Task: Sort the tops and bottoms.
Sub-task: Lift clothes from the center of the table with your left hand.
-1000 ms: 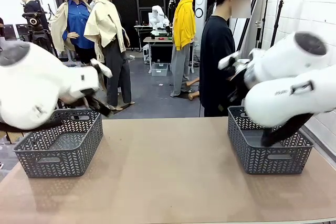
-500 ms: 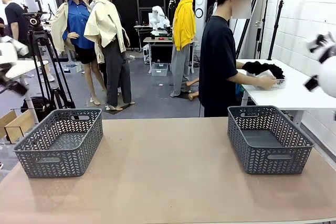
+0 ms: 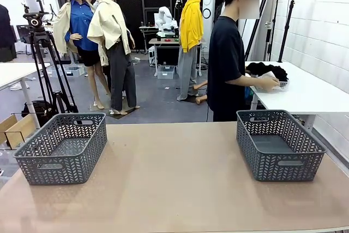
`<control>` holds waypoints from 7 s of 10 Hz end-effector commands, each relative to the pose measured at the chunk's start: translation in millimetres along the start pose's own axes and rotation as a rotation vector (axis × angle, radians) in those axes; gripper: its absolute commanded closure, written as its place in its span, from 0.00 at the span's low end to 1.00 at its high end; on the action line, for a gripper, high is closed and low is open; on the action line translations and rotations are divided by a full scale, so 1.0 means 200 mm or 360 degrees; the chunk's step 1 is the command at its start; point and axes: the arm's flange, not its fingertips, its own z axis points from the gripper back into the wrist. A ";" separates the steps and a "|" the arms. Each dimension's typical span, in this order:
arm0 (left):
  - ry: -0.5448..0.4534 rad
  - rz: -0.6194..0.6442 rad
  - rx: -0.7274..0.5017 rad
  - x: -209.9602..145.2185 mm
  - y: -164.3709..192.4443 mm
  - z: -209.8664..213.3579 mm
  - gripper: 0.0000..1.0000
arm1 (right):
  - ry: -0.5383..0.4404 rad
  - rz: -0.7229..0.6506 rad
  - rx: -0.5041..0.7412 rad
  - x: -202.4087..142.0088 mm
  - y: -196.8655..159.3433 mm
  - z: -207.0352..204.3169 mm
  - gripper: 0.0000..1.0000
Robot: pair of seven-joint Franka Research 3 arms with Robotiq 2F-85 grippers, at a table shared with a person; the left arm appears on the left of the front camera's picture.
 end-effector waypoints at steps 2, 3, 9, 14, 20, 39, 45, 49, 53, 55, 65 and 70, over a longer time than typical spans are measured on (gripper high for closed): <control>-0.0043 0.0040 -0.0251 -0.11 0.06 -0.07 0.00 | -0.0026 -0.0079 -0.0013 -0.04 0.04 0.00 0.00; -0.0040 0.0040 -0.0271 -0.13 0.07 -0.09 0.00 | -0.0030 -0.0085 -0.0008 -0.05 0.04 0.01 0.00; -0.0007 0.0042 -0.0157 -0.10 -0.01 -0.08 0.00 | 0.0007 -0.0048 0.0006 -0.03 0.00 -0.01 0.00; -0.0007 0.0042 -0.0157 -0.10 -0.01 -0.08 0.00 | 0.0007 -0.0048 0.0006 -0.03 0.00 -0.01 0.00; -0.0007 0.0042 -0.0157 -0.10 -0.01 -0.08 0.00 | 0.0007 -0.0048 0.0006 -0.03 0.00 -0.01 0.00; -0.0007 0.0042 -0.0157 -0.10 -0.01 -0.08 0.00 | 0.0007 -0.0048 0.0006 -0.03 0.00 -0.01 0.00; -0.0007 0.0042 -0.0157 -0.10 -0.01 -0.08 0.00 | 0.0007 -0.0048 0.0006 -0.03 0.00 -0.01 0.00; -0.0007 0.0042 -0.0157 -0.10 -0.01 -0.08 0.00 | 0.0007 -0.0048 0.0006 -0.03 0.00 -0.01 0.00; -0.0007 0.0042 -0.0157 -0.10 -0.01 -0.08 0.00 | 0.0007 -0.0048 0.0006 -0.03 0.00 -0.01 0.00; -0.0007 0.0042 -0.0157 -0.10 -0.01 -0.08 0.00 | 0.0007 -0.0048 0.0006 -0.03 0.00 -0.01 0.00; -0.0007 0.0042 -0.0157 -0.10 -0.01 -0.08 0.00 | 0.0007 -0.0048 0.0006 -0.03 0.00 -0.01 0.00; -0.0007 0.0042 -0.0157 -0.10 -0.01 -0.08 0.00 | 0.0007 -0.0048 0.0006 -0.03 0.00 -0.01 0.00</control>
